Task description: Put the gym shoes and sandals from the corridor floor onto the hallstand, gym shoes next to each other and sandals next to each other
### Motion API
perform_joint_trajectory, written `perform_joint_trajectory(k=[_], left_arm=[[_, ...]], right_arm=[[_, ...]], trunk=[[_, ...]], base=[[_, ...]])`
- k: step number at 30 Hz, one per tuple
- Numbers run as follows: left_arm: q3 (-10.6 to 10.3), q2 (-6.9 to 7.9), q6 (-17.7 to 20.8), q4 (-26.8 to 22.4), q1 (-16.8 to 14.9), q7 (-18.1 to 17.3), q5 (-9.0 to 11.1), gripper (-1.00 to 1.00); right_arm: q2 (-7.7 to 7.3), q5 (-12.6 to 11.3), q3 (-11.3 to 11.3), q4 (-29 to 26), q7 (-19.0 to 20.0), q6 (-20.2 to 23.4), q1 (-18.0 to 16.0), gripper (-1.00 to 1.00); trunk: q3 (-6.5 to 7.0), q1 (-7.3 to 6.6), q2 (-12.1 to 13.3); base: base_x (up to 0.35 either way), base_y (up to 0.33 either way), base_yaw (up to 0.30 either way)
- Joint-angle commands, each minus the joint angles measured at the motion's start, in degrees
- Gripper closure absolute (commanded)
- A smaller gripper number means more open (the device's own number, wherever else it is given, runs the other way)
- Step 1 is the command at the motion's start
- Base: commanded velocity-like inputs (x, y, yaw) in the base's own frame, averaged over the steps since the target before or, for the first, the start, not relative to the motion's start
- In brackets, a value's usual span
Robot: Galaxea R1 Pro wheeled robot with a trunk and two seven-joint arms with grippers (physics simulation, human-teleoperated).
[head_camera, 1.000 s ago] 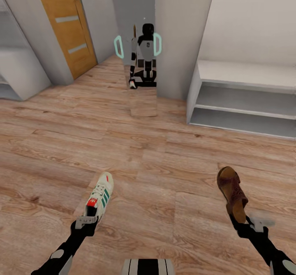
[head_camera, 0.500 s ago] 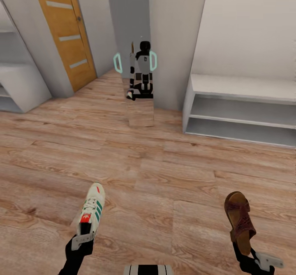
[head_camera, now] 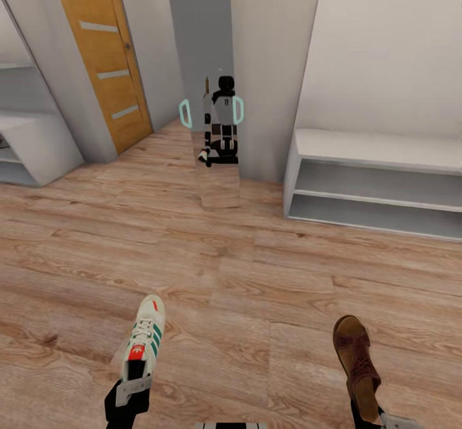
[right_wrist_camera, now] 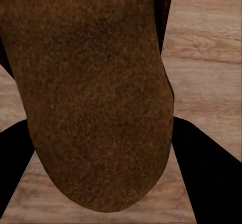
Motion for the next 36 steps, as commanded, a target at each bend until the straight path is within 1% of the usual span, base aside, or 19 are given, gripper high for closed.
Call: perform_joint_trajectory(k=[1, 3, 13, 27, 36], left_arm=[[0.0, -0.02, -0.2, 0.1, 0.0, 0.2, 0.0, 1.00], [0.0, -0.08, -0.2, 0.0, 0.0, 0.2, -0.1, 1.00], [0.0, -0.21, -0.2, -0.1, 0.0, 0.2, -0.3, 1.00], [0.0, -0.22, -0.3, 0.4, 0.0, 0.3, -0.2, 1.00], [0.0, -0.22, -0.3, 0.4, 0.0, 0.3, -0.1, 1.00]], right_arm=[[0.05, 0.3, -0.5, 0.1, 0.5, -0.2, -0.1, 1.00], [0.10, 0.5, -0.5, 0.2, 0.5, -0.2, -0.1, 1.00], [0.13, 0.6, -0.7, 0.4, 0.4, -0.2, -0.1, 1.00], [0.17, 0.6, -0.7, 0.5, 0.4, -0.3, -0.1, 1.00], [0.16, 0.6, -0.7, 0.5, 0.4, -0.3, -0.1, 1.00]], trunk=[[0.24, -0.23, 0.4], [0.76, -0.67, 1.2], [0.95, -0.67, 1.2], [0.96, -0.67, 1.2], [1.20, -0.67, 1.2]], base=[[0.000, 0.000, 0.000], [0.000, 0.000, 0.000], [0.000, 0.000, 0.004], [0.000, 0.000, 0.256], [0.000, 0.000, 0.276]])
